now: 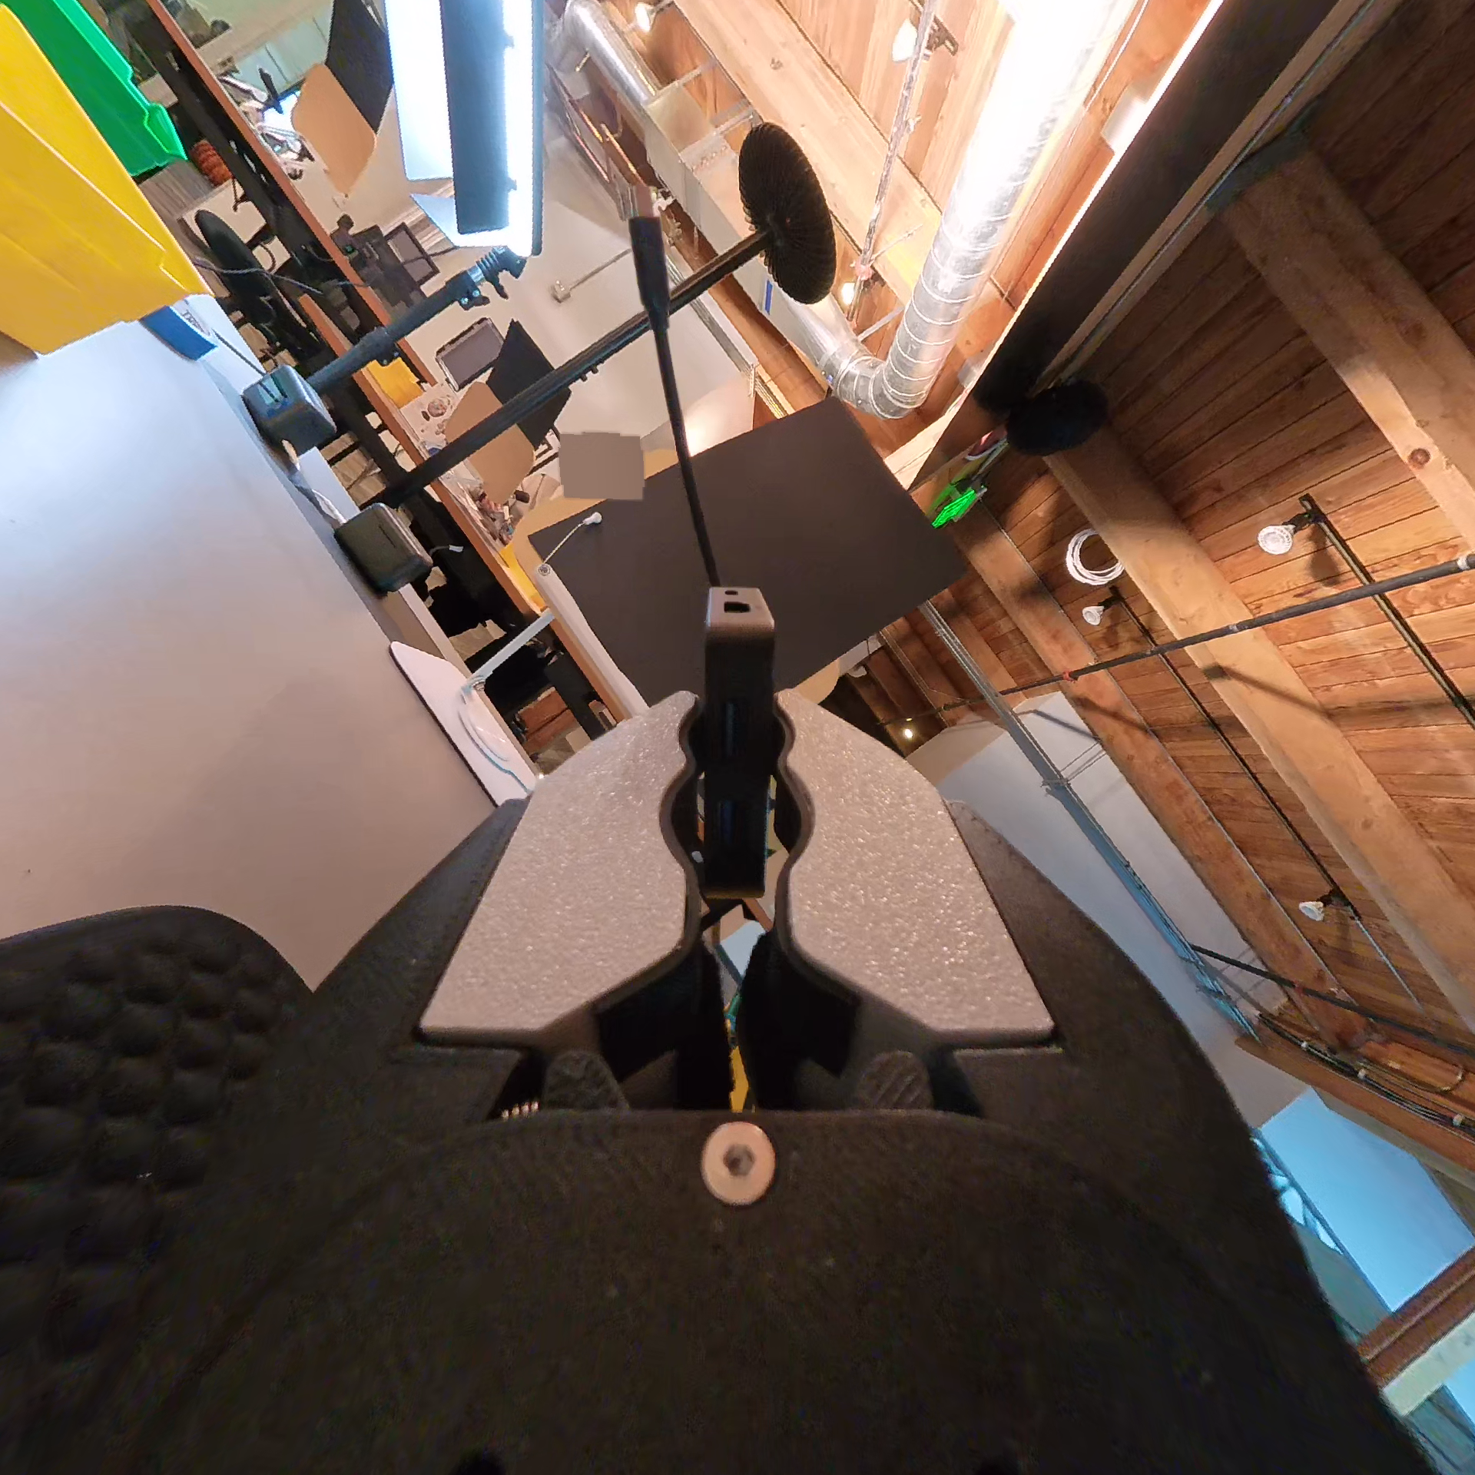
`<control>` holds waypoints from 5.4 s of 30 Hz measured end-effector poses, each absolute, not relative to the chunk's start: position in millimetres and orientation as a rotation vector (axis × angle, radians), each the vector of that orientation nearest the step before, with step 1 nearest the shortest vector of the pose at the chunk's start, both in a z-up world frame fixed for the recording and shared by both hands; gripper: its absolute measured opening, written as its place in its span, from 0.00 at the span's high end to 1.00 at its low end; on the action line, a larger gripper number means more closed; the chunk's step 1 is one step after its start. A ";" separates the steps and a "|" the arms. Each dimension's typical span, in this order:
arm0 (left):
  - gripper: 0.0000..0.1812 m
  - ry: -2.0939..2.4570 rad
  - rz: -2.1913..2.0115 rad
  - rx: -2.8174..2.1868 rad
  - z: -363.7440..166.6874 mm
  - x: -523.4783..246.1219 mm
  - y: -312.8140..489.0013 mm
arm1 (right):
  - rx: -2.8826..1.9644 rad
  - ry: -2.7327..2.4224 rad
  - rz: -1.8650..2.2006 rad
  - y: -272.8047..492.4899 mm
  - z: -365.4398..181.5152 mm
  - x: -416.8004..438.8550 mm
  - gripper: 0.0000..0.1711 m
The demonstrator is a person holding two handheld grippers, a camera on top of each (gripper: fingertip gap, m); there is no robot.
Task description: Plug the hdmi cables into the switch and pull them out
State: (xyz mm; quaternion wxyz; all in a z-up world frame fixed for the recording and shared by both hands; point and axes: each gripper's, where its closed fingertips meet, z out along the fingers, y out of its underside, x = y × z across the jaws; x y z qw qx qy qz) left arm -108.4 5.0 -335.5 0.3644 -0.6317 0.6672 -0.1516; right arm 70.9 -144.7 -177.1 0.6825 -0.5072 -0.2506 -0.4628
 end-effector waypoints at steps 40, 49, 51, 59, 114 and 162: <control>0.80 2.091 -0.817 -1.700 -351.2 -119.4 -20.9 | -1.155 -0.607 -1.001 -134.7 -189.6 68.5 0.92; 0.91 1.996 -0.878 -1.770 -371.2 -122.1 -8.9 | -1.147 -0.615 -1.011 -135.6 -189.4 66.8 0.92; 0.90 1.969 -0.900 -1.744 -370.6 -122.9 -8.8 | -1.142 -0.621 -1.012 -135.5 -188.7 64.7 0.92; 0.91 1.985 -0.684 -1.454 -368.0 -122.1 -7.2 | -1.157 -0.671 -0.997 -128.3 -196.1 57.7 0.92; 0.93 1.875 -0.478 -1.222 -349.4 -53.4 -25.6 | -1.331 -1.320 -1.414 -39.0 -320.5 -4.0 0.92; 0.94 1.789 -0.330 -0.955 -344.5 -53.5 -20.3 | -1.193 -1.421 -1.067 -45.8 -326.9 -37.5 0.92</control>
